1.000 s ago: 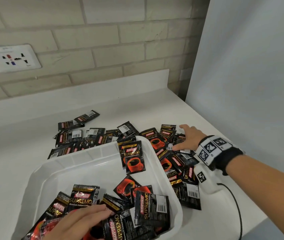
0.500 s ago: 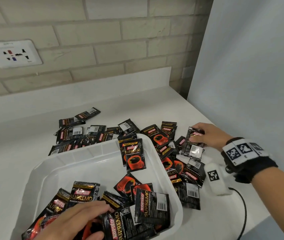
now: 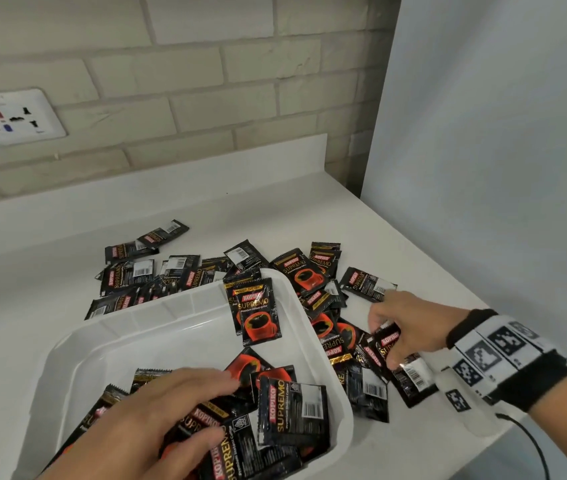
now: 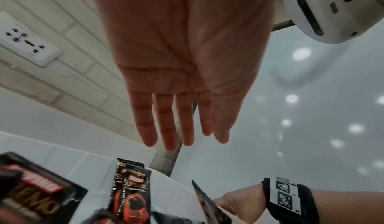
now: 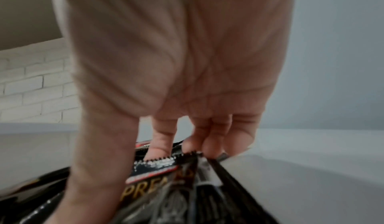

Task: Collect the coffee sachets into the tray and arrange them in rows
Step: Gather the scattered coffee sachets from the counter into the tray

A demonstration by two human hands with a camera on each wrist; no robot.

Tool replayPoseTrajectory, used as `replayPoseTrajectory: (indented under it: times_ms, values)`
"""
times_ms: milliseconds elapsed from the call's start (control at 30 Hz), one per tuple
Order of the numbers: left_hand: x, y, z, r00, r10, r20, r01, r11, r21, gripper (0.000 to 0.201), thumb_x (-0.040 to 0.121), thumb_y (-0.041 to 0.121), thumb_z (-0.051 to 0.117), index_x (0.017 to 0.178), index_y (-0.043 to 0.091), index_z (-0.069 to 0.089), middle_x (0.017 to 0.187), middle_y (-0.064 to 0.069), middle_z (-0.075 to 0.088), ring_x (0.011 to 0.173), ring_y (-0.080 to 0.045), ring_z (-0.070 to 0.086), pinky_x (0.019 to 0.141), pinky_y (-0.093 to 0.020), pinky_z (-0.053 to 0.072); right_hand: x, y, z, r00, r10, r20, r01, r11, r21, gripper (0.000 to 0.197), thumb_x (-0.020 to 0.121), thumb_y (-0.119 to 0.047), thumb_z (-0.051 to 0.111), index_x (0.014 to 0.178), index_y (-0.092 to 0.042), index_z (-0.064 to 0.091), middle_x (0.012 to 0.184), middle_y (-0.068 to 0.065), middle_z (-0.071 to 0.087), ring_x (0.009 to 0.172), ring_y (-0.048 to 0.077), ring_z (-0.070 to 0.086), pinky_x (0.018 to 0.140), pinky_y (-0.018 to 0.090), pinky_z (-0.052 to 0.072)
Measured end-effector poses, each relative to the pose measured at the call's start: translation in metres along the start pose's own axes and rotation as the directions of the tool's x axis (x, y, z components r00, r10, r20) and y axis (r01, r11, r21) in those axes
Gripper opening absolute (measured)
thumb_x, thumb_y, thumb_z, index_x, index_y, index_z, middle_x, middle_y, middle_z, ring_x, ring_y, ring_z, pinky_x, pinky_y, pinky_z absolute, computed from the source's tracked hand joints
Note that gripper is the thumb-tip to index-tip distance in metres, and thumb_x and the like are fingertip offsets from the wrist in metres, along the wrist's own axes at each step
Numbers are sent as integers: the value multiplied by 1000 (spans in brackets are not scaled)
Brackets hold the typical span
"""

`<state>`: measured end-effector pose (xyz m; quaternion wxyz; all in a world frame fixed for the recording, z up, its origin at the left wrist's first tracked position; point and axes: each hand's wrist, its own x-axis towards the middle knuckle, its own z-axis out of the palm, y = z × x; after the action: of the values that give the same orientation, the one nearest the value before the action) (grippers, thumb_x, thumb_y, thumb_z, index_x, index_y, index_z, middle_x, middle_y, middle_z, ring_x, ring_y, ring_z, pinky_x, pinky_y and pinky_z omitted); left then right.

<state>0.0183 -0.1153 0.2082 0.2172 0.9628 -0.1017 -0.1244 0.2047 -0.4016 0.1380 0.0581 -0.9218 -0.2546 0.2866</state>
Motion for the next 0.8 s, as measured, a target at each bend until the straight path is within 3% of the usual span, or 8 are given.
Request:
replayPoseTrajectory:
  times_ms: [67, 167, 233, 333, 467, 600, 667, 800]
  values:
    - [10, 6, -6, 993, 76, -94, -88, 988, -124, 41, 76, 78, 35, 114, 65, 45, 115, 36, 55, 101, 17, 54, 84, -2, 42, -4, 0, -4, 999, -11, -39, 10, 1000, -15, 42, 66, -33, 80, 92, -25, 47, 97, -6, 34, 98, 12, 33, 73, 22, 32]
    - [27, 11, -2, 983, 42, -181, -96, 950, -297, 56, 57, 80, 47, 111, 74, 34, 112, 46, 47, 104, 18, 49, 85, -8, 44, -19, -2, -20, 991, -21, -136, 41, 989, 144, 35, 69, -28, 78, 74, -21, 45, 78, -10, 45, 77, 12, 44, 62, 20, 34]
    - [41, 19, 2, 984, 37, -176, -106, 910, -401, 58, 55, 69, 53, 112, 66, 44, 112, 42, 50, 105, 12, 51, 84, -11, 45, -29, -6, -31, 977, -30, -212, 97, 945, 313, 35, 68, -28, 79, 73, -12, 48, 70, -1, 54, 66, 15, 48, 60, 22, 38]
    - [63, 37, 7, 982, 67, -178, -145, 869, -473, 64, 55, 64, 63, 114, 58, 40, 114, 39, 49, 105, 12, 49, 85, -10, 45, -45, -25, -39, 944, -137, -301, 289, 783, 550, 45, 63, -27, 82, 94, -2, 60, 91, 10, 69, 84, 26, 64, 79, 36, 50]
    - [89, 55, 15, 981, 71, -179, -145, 883, -446, 44, 74, 37, 74, 103, 50, 44, 104, 23, 59, 95, 9, 54, 81, -14, 48, -56, -61, -38, 866, -249, -434, 493, 579, 649, 32, 66, -3, 78, 91, -17, 64, 85, -9, 71, 83, 2, 64, 76, 16, 50]
    - [100, 51, 16, 978, 6, -209, -110, 864, -491, 19, 79, 21, 71, 90, 34, 62, 85, 3, 70, 75, -13, 65, 74, -37, 54, -47, -62, -28, 824, -47, -565, 510, 497, 702, 19, 74, -13, 74, 79, -11, 57, 69, -4, 65, 62, 2, 58, 59, 13, 48]
    - [99, 42, 15, 973, -60, -221, -69, 844, -531, 16, 80, 20, 70, 83, 34, 63, 81, 1, 71, 68, -16, 65, 68, -35, 54, -40, -51, -23, 833, 97, -545, 418, 535, 735, 14, 80, -20, 68, 77, -16, 55, 64, -9, 58, 53, -1, 51, 51, 8, 40]
    - [86, 26, 9, 952, -155, -264, -24, 823, -567, 14, 80, 18, 68, 81, 31, 65, 73, 17, 71, 60, -3, 65, 62, -17, 49, -24, -31, 1, 958, 85, -275, 27, 926, 377, 33, 83, -47, 59, 102, -20, 58, 83, -15, 49, 82, 5, 50, 72, 18, 41]
